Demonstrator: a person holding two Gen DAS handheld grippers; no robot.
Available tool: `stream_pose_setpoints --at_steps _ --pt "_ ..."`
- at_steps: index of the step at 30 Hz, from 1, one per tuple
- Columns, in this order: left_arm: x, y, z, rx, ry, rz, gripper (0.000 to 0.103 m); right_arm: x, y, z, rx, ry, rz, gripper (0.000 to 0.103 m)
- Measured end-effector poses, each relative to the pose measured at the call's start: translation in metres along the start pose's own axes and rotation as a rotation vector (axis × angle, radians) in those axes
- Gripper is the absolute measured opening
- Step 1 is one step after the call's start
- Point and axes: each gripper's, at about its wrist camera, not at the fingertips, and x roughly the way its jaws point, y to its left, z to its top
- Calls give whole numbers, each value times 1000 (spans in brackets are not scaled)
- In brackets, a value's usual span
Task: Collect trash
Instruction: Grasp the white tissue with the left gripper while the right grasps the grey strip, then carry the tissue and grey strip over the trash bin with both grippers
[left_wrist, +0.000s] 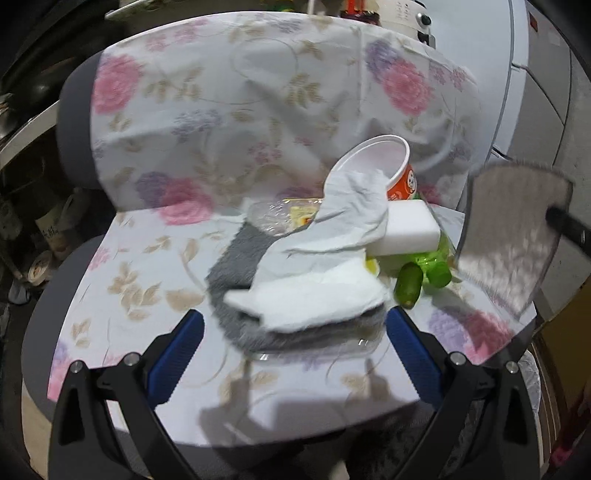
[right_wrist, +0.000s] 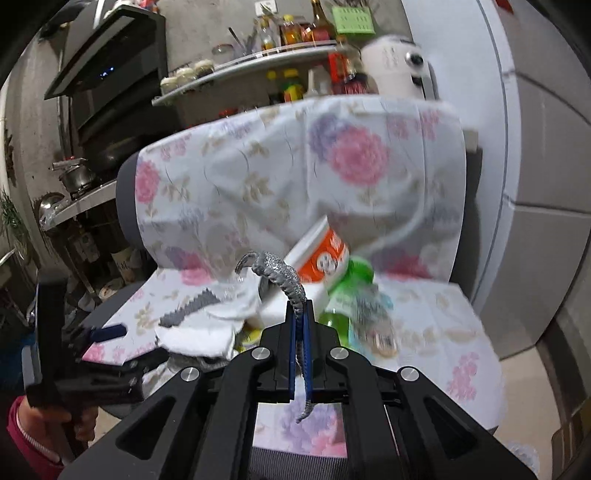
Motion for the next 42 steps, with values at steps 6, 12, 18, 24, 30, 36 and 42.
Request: stream_pose_setpoints --at_steps 6,12,18,24,30,36,42 --pt "38 -22 23 73 51 2 96 11 -8 -7 15 28 25 4" --pt "89 -30 29 128 165 -6 78 20 -15 -10 24 45 42 4" --pt "87 -21 29 97 132 -39 46 21 -20 -11 32 46 38 4" --pt "56 -6 55 56 31 -89 8 14 -22 -6 42 22 37 4" --pt "13 7 76 -2 -66 -157 9 7 -23 -3 55 14 32 4" --pt "-40 -3 81 -8 -186 -209 7 -6 -26 -3 77 -10 37 4" --pt "-92 -30 66 61 -283 -220 7 -28 -34 4 105 -61 38 4"
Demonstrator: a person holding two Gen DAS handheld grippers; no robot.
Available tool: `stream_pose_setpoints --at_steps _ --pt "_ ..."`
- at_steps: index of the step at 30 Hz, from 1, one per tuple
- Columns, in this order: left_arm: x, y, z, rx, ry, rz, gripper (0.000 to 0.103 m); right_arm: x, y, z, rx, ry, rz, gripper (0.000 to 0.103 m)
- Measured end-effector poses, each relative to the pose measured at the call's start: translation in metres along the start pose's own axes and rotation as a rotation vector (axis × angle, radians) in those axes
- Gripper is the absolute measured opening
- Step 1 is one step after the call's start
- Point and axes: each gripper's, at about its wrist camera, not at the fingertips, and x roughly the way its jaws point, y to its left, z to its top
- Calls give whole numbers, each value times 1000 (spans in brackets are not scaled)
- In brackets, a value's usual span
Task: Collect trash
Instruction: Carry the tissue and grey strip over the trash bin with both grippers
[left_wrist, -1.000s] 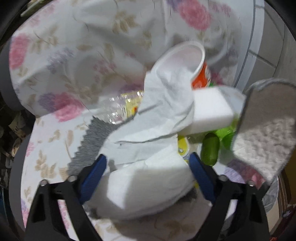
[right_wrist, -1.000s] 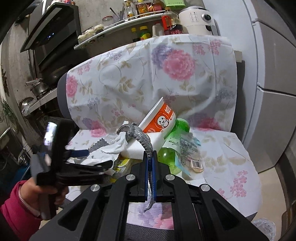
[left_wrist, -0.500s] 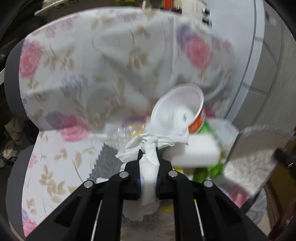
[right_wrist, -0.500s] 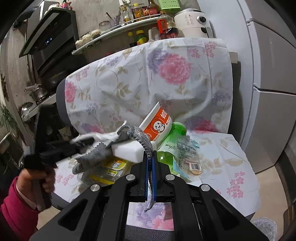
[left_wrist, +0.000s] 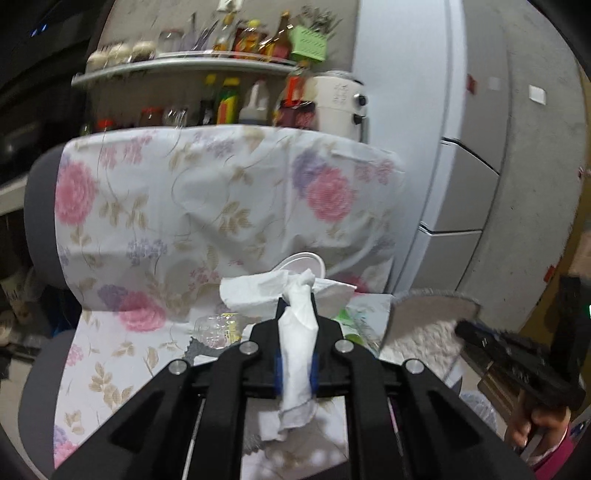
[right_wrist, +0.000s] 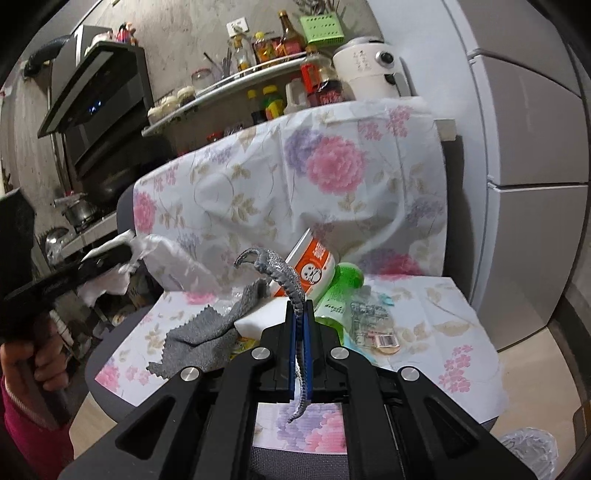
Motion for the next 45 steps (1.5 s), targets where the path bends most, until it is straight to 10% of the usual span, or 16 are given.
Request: stream_pose_setpoints --at_steps 11,29,40,45 --pt "-3 -76 -74 37 8 -138 7 -60 -49 -35 71 -2 -134 4" --pt "55 -259 -138 255 191 -584 7 -189 -170 -126 306 9 -536 4" --pt "121 -346 -184 324 396 -721 8 -177 -257 -195 495 149 -627 9" --pt "136 -364 -191 335 415 -709 60 -169 -284 -211 554 177 -628 14"
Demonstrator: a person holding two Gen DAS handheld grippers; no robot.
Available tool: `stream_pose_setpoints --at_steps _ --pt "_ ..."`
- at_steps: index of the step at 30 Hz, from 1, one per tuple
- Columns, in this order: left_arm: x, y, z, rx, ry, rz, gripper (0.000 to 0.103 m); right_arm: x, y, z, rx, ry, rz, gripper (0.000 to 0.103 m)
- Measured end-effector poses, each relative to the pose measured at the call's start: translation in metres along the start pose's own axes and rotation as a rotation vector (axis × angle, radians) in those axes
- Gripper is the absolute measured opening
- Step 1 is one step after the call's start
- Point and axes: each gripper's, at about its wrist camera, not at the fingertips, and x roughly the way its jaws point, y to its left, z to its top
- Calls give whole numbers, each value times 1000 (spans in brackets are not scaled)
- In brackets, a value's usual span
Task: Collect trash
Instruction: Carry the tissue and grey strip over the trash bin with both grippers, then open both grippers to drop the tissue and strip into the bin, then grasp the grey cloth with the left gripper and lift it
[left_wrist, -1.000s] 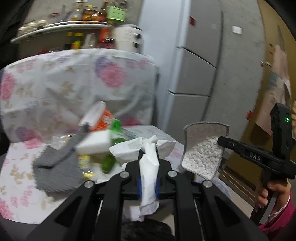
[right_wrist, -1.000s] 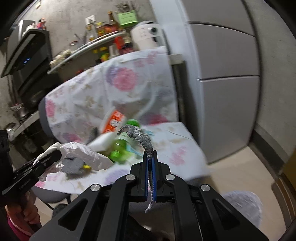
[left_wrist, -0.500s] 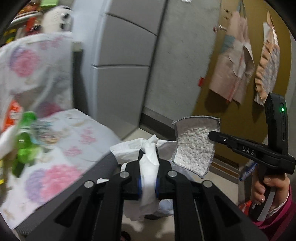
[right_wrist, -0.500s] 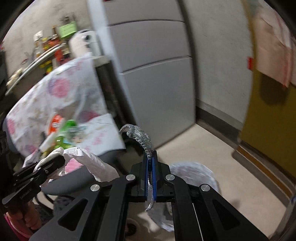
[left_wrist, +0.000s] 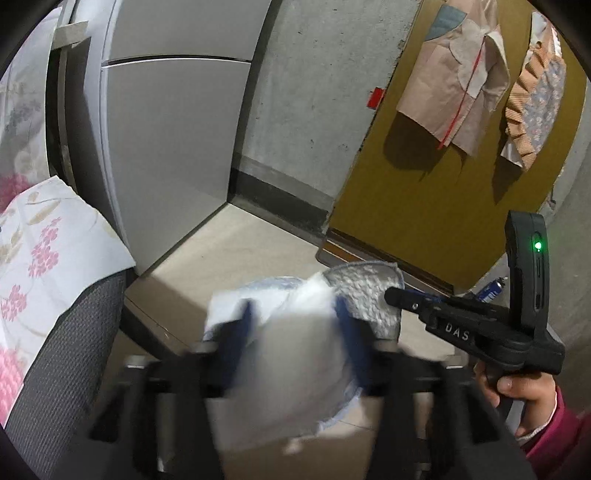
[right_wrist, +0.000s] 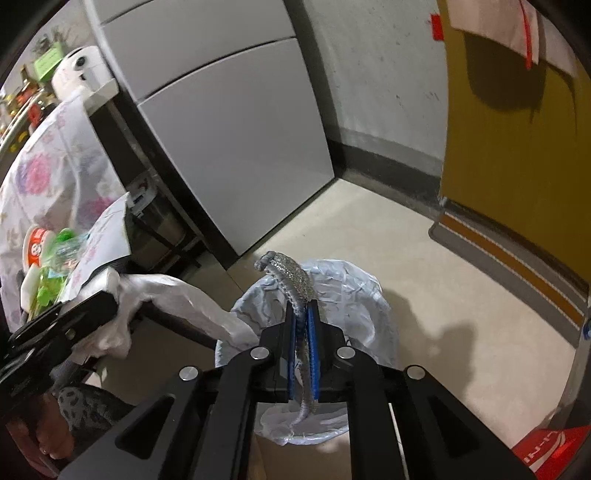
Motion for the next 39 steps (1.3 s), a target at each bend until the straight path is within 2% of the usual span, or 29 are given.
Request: stream_pose_setpoints --at_steps 1,3,8,12,15,20,25,28,33,39 --pt "2 -1 1 1 1 -7 60 3 -1 1 4 4 4 23" --pt "5 1 4 -4 8 -8 61 5 -2 4 5 -2 3 35" --pt "-4 9 6 -28 -11 14 68 -3 -3 8 9 -21 8 36" --pt "-30 20 9 -53 -53 59 70 -24 7 17 -3 -68 26 37" --pt "-59 33 7 -77 -89 118 72 -45 29 24 -39 -114 53 37" --pt "-115 61 -8 -121 -130 261 73 -74 83 31 -138 -169 133 37" --pt "-162 83 -35 -156 -128 389 73 -91 150 26 -254 -189 259 37" --pt "-189 99 -59 -175 -115 488 73 -90 195 16 -342 -169 323 37" --pt "-239 136 -97 -277 -121 618 77 -74 259 -2 -452 -105 414 39" --pt "-294 181 -126 -390 -168 754 80 -53 325 -15 -559 -45 468 49"
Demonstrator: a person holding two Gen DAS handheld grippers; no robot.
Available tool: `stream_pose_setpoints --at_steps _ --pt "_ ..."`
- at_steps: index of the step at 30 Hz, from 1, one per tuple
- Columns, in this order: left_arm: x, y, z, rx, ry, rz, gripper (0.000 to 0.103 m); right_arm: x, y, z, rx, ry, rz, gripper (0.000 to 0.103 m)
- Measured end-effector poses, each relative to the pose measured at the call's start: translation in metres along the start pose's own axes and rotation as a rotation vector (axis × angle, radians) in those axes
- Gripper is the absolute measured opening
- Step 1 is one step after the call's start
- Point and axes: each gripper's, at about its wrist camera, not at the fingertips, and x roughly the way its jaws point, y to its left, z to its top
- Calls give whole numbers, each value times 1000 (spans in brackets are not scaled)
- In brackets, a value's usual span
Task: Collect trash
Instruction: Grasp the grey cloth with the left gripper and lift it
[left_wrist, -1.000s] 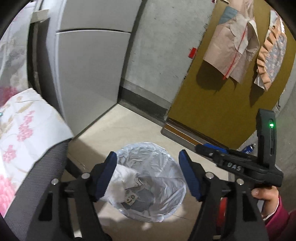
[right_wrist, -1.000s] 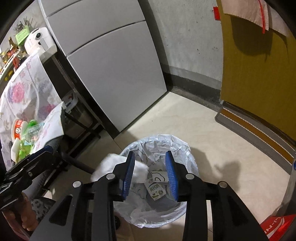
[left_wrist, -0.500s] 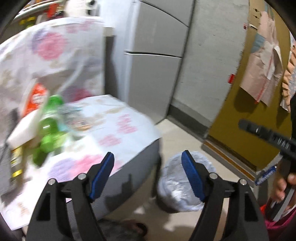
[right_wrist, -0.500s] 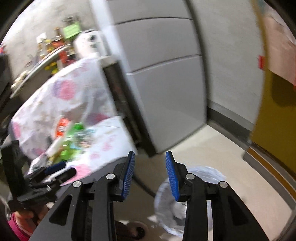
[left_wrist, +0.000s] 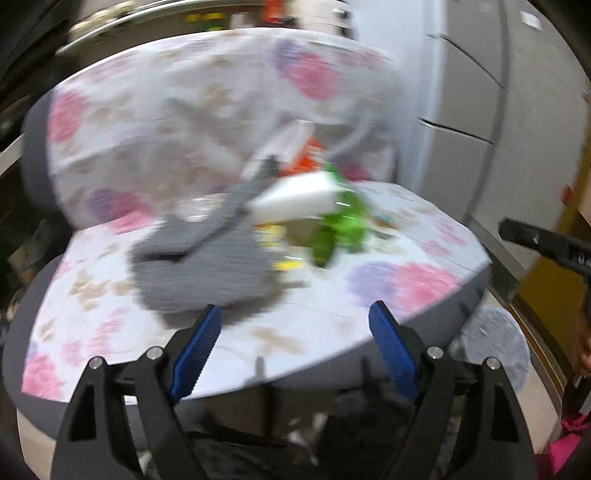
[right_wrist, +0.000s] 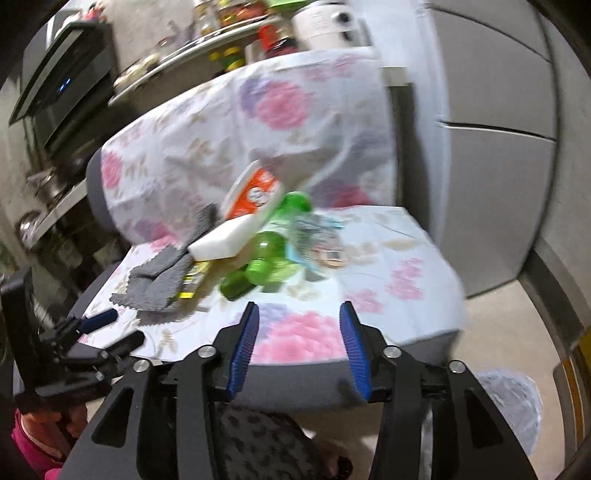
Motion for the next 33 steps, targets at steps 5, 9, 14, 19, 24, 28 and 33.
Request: stream_pose_setpoints --at_steps 5,9,14,19,24,28,33 --pt "7 57 9 -127 11 75 83 21 25 13 -58 -2 22 50" --pt "27 63 33 -147 16 23 90 36 32 14 -71 13 31 50" --pt "80 45 55 -105 81 -8 79 40 27 15 -76 18 19 50" --pt "123 44 57 -102 180 39 62 40 13 14 -64 30 3 50" --pt "106 58 66 -160 125 8 11 39 6 15 -59 24 3 50" --pt "57 71 83 -175 -5 -1 8 40 12 19 -70 21 12 50" --pt "-5 91 98 -222 -143 18 8 45 35 32 -131 6 32 54"
